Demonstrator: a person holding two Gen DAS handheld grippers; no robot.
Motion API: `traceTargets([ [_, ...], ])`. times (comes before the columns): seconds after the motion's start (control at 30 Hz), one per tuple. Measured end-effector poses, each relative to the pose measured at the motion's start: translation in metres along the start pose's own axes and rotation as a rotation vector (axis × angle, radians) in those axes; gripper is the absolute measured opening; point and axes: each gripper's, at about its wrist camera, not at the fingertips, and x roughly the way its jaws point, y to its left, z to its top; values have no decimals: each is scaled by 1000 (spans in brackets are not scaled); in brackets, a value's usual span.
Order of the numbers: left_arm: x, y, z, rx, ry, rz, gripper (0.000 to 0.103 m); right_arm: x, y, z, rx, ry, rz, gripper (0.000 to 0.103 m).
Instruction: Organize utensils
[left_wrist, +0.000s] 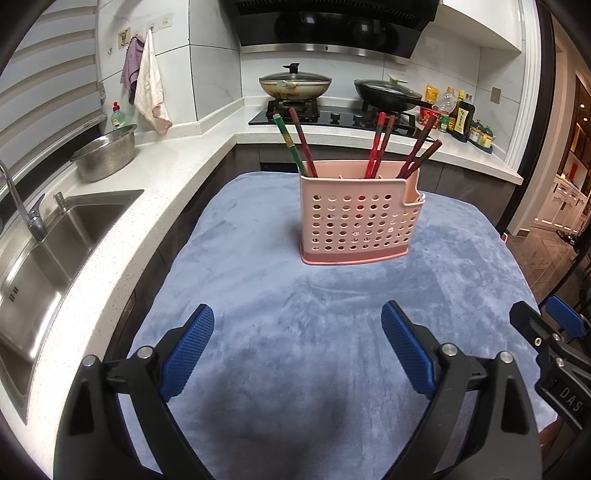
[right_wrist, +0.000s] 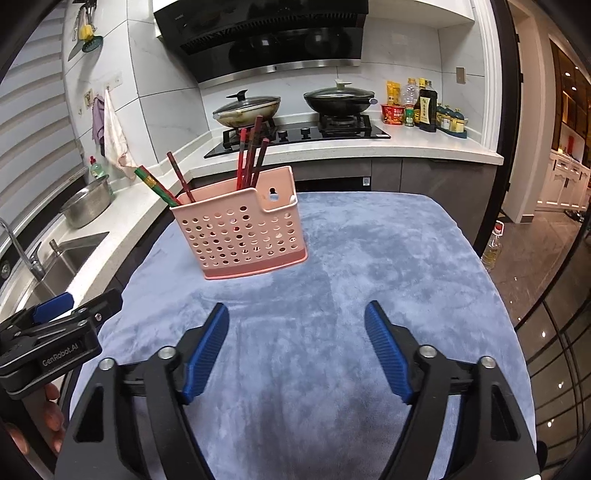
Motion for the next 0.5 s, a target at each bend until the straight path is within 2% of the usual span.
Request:
traceTargets([
  [0.07, -1, 0, -1, 3, -1, 7, 91, 0, -2, 0, 11, 1, 1, 84],
  [0.3, -5, 0, -1, 15, -15, 37, 95, -3, 0, -1, -5, -13, -21, 88],
  [0.37, -6, -1, -1, 23, -17, 49, 95, -3, 1, -1, -13, -13, -27, 96],
  [0.5, -5, 0, -1, 20, -9, 55, 96, -5, 0, -1, -11, -24, -35, 96],
])
